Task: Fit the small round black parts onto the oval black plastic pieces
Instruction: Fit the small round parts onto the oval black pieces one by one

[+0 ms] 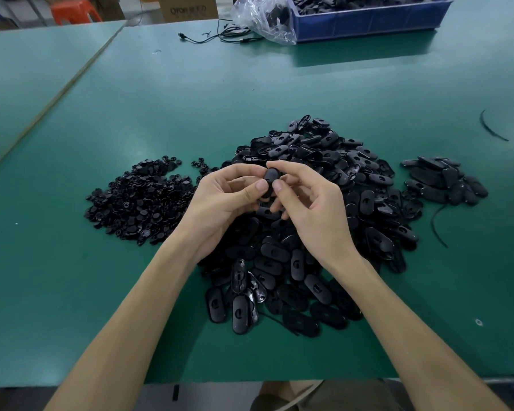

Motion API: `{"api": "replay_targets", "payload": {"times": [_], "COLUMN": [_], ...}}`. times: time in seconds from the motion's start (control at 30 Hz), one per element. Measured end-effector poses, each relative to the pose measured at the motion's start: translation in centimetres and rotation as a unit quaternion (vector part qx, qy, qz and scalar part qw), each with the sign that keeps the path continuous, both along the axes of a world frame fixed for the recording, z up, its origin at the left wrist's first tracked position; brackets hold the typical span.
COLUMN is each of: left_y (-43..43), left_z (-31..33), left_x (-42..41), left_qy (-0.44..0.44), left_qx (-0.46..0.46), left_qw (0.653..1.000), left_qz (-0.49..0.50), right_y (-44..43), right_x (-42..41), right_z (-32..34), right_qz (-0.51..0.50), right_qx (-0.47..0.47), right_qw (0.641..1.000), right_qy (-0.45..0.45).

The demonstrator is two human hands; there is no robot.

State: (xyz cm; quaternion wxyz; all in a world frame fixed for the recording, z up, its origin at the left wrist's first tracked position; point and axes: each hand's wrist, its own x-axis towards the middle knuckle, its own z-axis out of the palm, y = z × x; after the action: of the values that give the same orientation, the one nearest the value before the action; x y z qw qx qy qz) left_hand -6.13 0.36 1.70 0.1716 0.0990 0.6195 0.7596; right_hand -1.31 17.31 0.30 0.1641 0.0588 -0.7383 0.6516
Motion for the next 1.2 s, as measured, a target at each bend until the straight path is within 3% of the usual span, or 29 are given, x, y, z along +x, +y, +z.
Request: {"api": "replay_targets", "payload": {"times": [1.2], "left_y": [-0.01], "left_z": [0.31], "left_x": [0.05], "left_qy": [0.012], "left_qx": [-0.001], "left_qw": [1.000], "left_qz": [-0.006], "right_y": [0.07], "right_x": [-0.05], "right_z": [0.03], "right_qz": [-0.003], "right_qx": [0.007], "right_qw": [1.000], "right_qy": [0.021]}}
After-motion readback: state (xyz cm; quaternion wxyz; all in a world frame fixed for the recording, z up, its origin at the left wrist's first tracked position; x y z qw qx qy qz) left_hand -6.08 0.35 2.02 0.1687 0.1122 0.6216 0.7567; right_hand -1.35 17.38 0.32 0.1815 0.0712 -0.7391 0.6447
